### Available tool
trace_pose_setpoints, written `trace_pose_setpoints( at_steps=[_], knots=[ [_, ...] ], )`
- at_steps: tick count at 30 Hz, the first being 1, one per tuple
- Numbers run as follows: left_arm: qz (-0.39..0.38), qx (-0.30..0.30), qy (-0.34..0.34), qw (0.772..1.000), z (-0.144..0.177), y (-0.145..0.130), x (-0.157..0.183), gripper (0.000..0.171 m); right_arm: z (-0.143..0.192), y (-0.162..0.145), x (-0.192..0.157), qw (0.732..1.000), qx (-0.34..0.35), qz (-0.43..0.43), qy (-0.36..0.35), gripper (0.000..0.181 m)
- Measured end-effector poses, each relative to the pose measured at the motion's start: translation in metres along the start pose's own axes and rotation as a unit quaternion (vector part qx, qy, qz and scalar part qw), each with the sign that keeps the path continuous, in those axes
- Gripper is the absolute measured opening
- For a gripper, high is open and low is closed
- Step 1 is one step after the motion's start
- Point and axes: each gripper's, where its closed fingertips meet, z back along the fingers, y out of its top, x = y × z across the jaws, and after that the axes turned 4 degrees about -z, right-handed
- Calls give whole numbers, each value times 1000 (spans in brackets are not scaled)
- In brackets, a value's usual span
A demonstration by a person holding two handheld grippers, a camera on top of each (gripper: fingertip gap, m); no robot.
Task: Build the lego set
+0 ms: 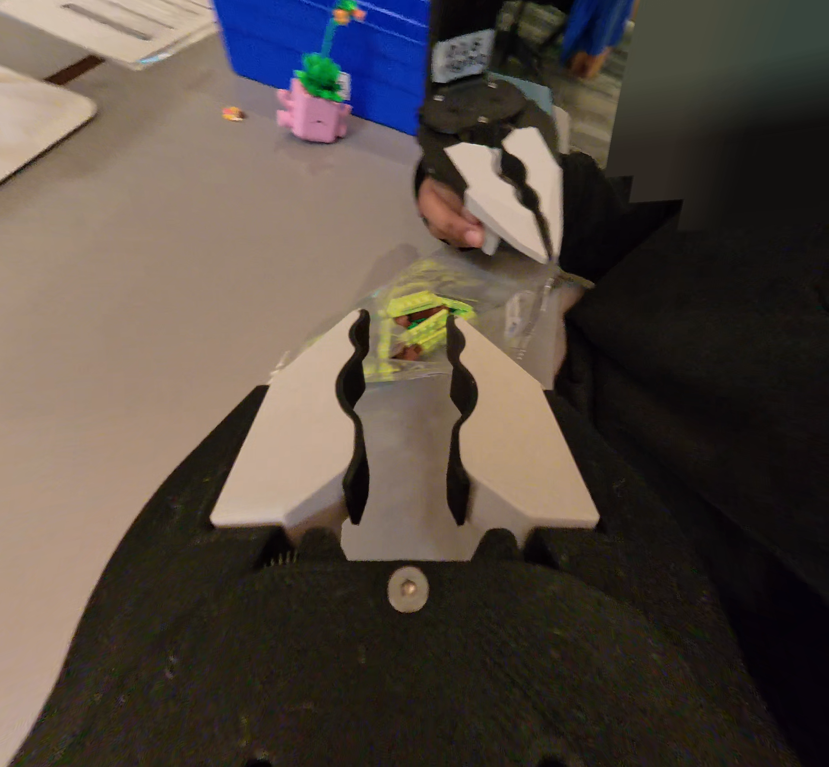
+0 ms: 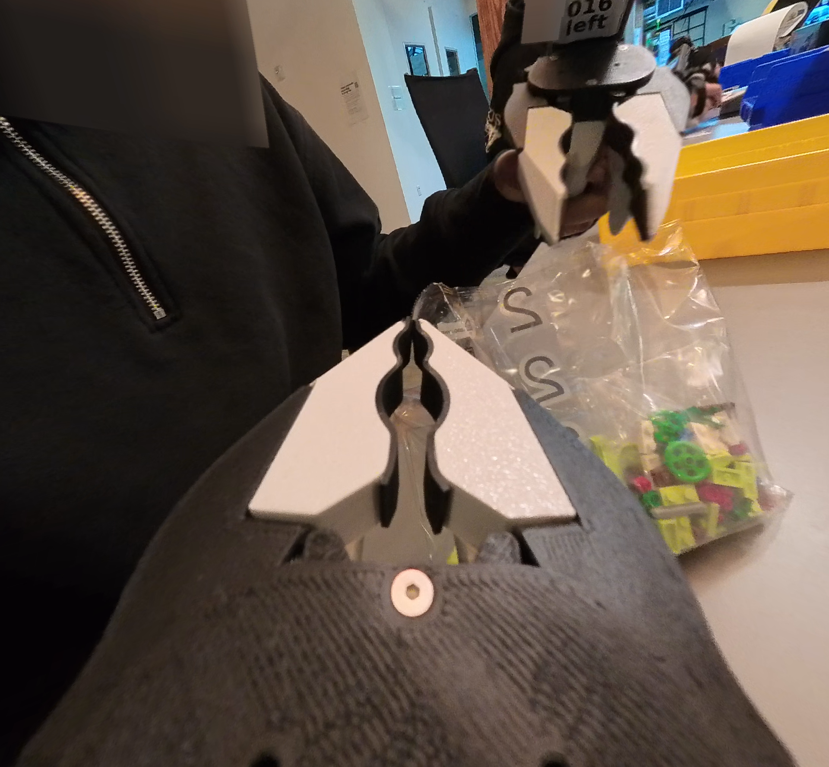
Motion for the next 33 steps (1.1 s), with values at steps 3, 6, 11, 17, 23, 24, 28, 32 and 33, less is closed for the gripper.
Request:
trace_pose_setpoints(
  at_steps=[3,6,11,17,23,24,28,32,33],
  knots=[
    [79,15,62,995,6,6,-25,49,2,2,2,1000,2,4,-9,0],
    [211,19,64,975,4,6,-34,70,3,3,4,1000,4,8,-19,0],
    [223,20,107,969,20,13,-35,77,6,5,4,999,4,14,-30,0],
    [219,-94,122,963,2,-14,-16,67,11,7,7,999,11,17,-41,0],
    [224,-127,120,959,-21,-29,-21,24,2,2,4,999,-15,29,-43,0],
    [222,-113,117,961,-21,-25,-22,9,1,2,3,998,-19,30,-43,0],
    [211,-65,109,969,-19,-7,-23,0,4,6,5,998,-23,25,-61,3],
    [187,-43,101,976,-31,5,-17,0,13,45,24,983,39,45,-176,52],
    [179,-35,97,978,-35,9,-14,0,15,57,27,974,59,60,-211,59]
  ],
)
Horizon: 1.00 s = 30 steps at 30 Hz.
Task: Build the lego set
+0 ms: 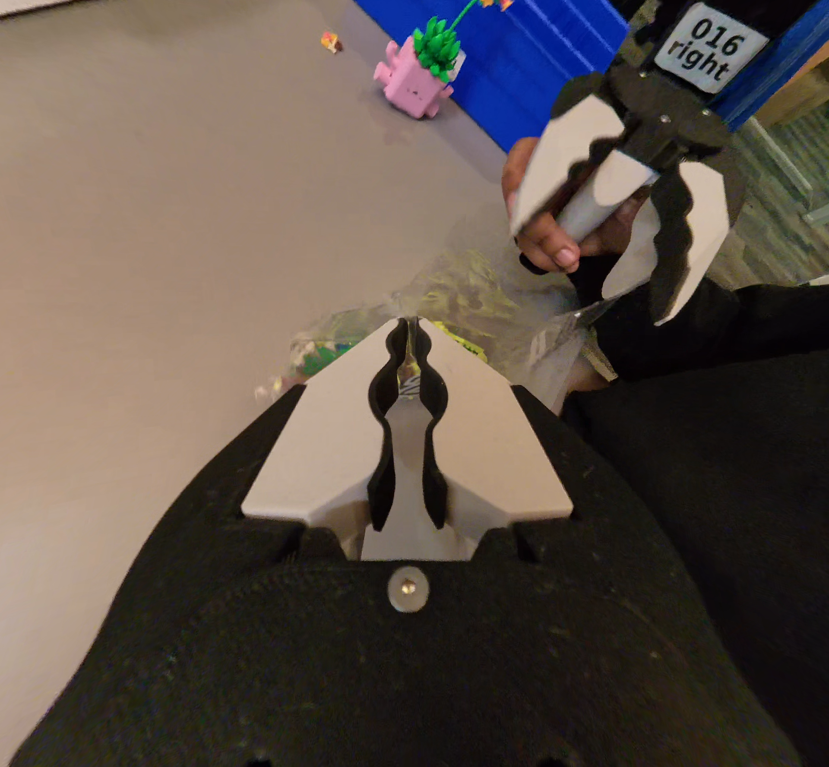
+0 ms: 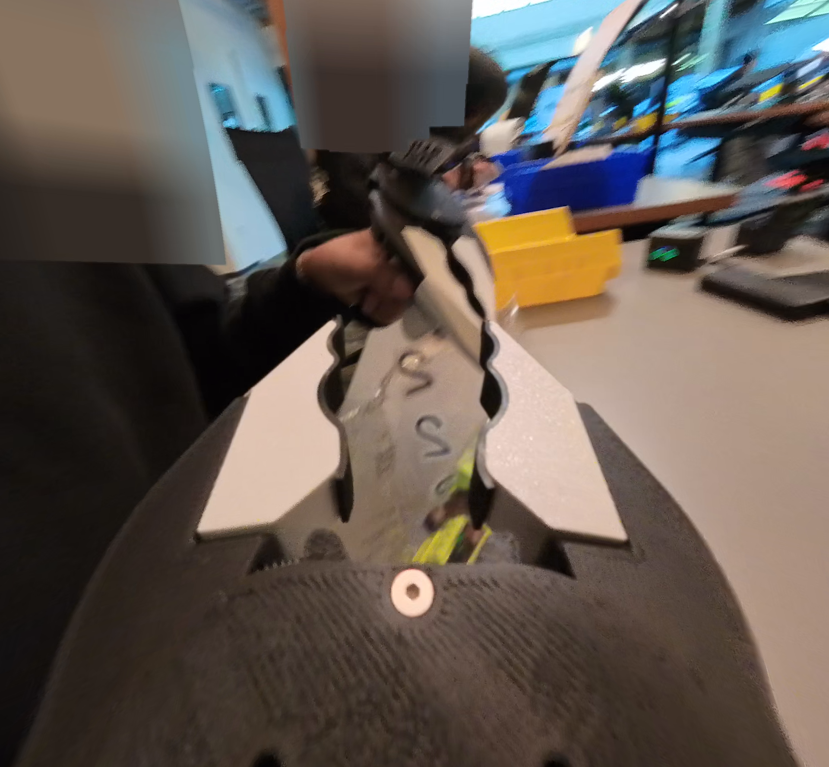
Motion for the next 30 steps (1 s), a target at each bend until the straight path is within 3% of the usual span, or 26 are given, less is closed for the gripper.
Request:
trace_pose_setpoints(
  at_steps=[3,7,11,18,21,30],
  knots=[
    [-21,11,-13,1000,-9,5,12,0,-1,24,8,994,32,44,-91,58],
    [-39,19,-20,999,-18,7,22,0,-3,11,23,977,-46,102,-184,49],
    [-38,23,-26,999,-20,9,26,0,-1,-8,30,960,-125,130,-213,39],
    [-70,19,-25,997,-23,8,33,0,3,-23,37,949,-180,126,-227,18],
    [-75,15,-19,997,-24,7,32,0,5,-24,38,944,-189,143,-230,1],
    [-67,14,-46,997,-20,5,35,0,31,-16,64,912,-198,182,-310,0]
  ],
)
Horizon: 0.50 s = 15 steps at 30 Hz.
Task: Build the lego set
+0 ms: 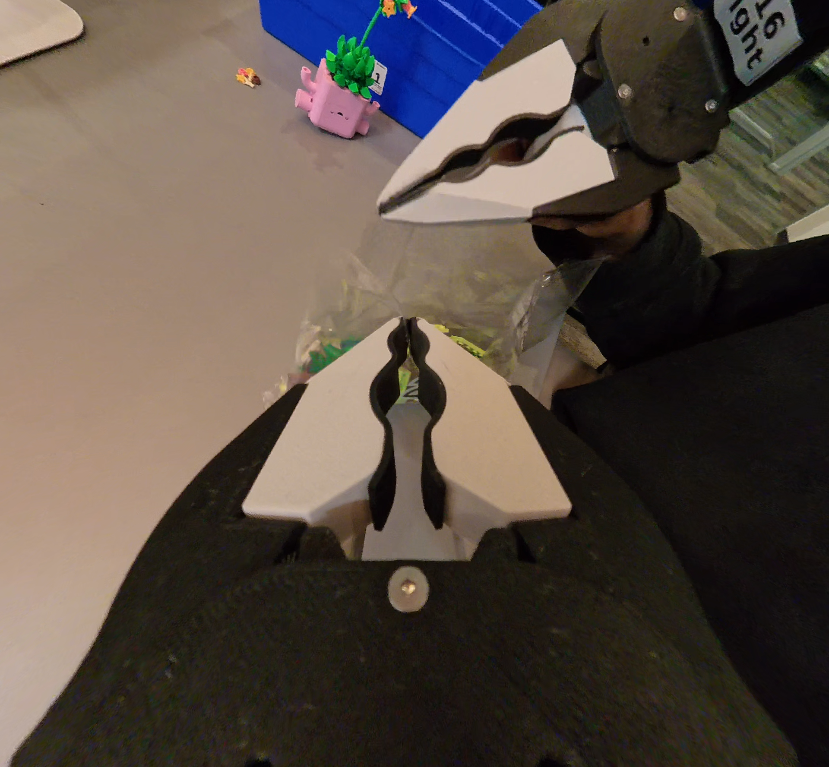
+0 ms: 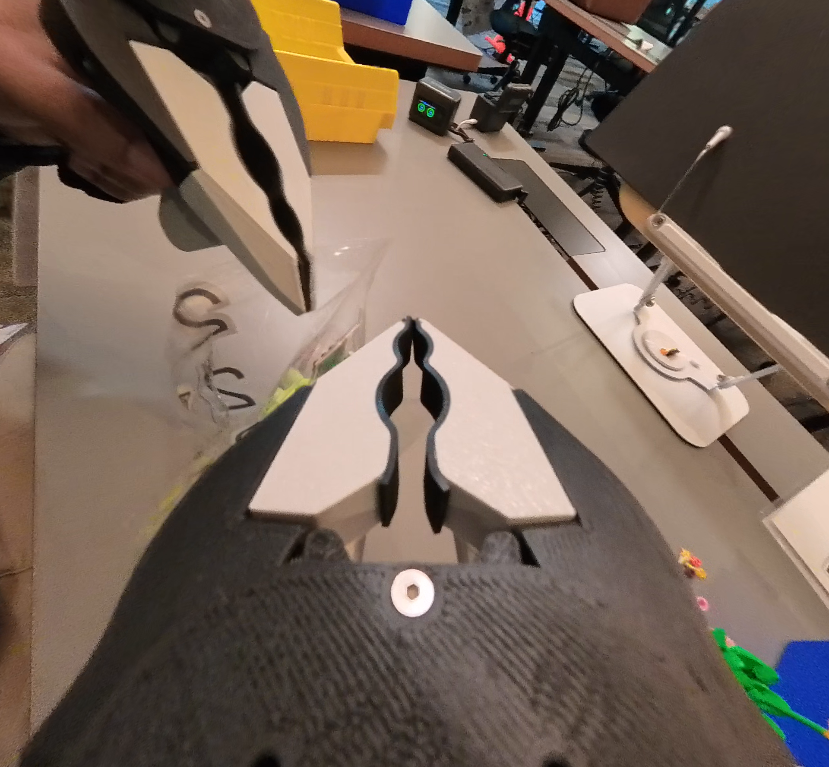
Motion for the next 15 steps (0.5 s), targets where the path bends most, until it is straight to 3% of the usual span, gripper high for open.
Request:
trace_pose_setpoints(
  at_steps=[8,15],
  knots=[
    [9,1,-8,1000,5,-1,-4,0,10,-2,23,999,18,-48,-17,0],
    [12,0,-6,1000,4,-3,-8,0,10,4,14,998,41,-44,6,3]
  ],
)
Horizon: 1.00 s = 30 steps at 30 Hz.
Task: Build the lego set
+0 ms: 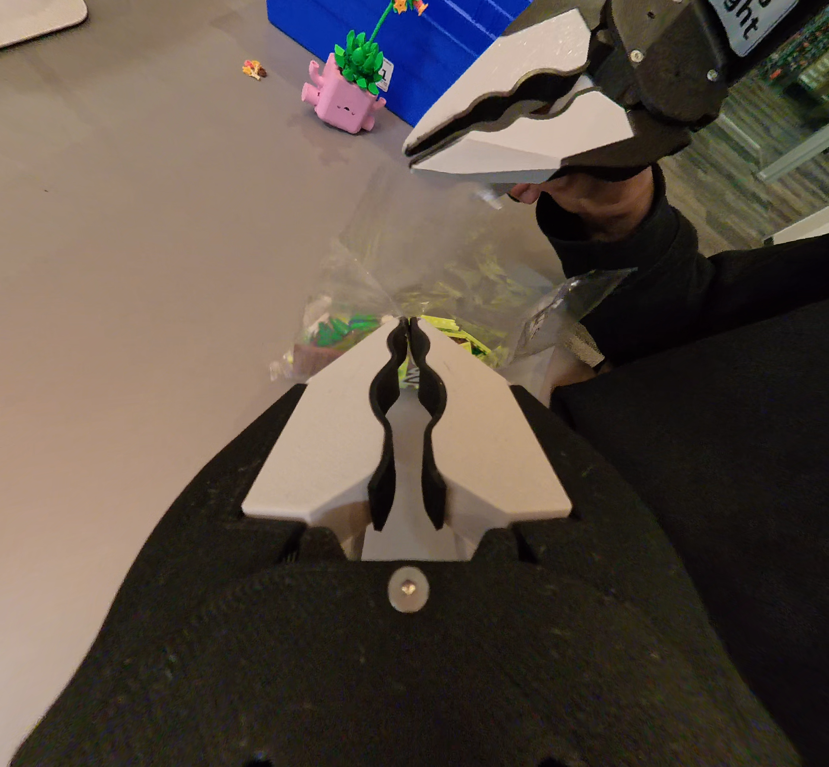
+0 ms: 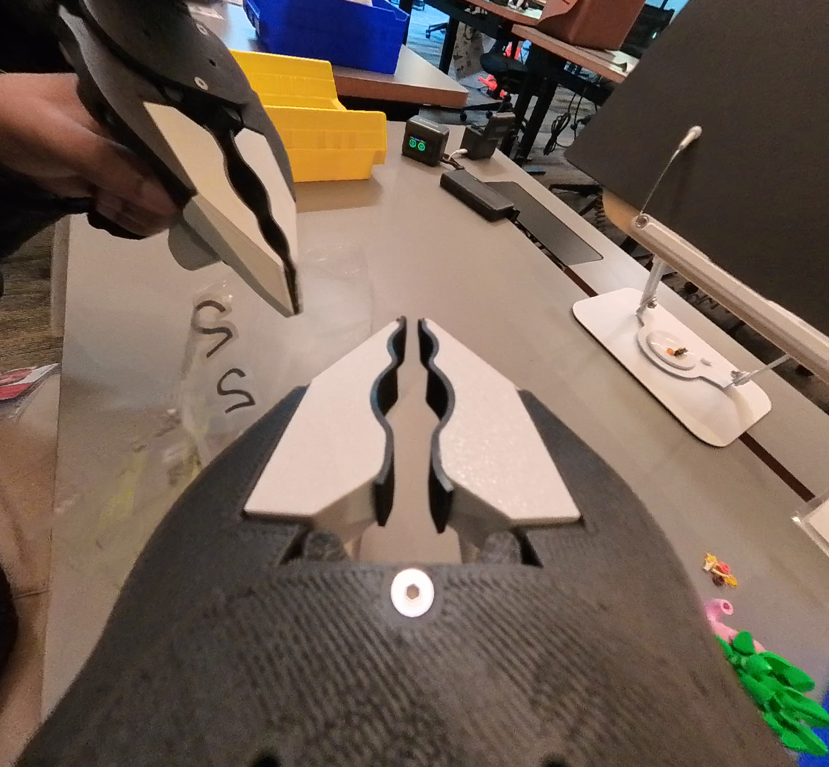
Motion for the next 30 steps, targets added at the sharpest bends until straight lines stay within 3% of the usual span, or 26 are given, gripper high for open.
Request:
trace_pose_setpoints(
  at_steps=[5,10,17,24,30],
  knots=[
    [3,5,-6,1000,-1,0,0,0,5,11,-7,999,31,-19,27,15],
    [6,7,-11,1000,0,1,-1,0,15,22,-16,995,52,-37,70,13],
    [7,20,-22,1000,-1,4,2,0,6,-8,-44,991,-68,-25,115,16],
    [-12,44,-43,998,2,13,12,0,-8,-38,-53,982,-170,10,81,17],
    [-20,53,-59,997,5,16,19,0,-5,-48,-68,971,-215,-28,103,38]
  ],
)
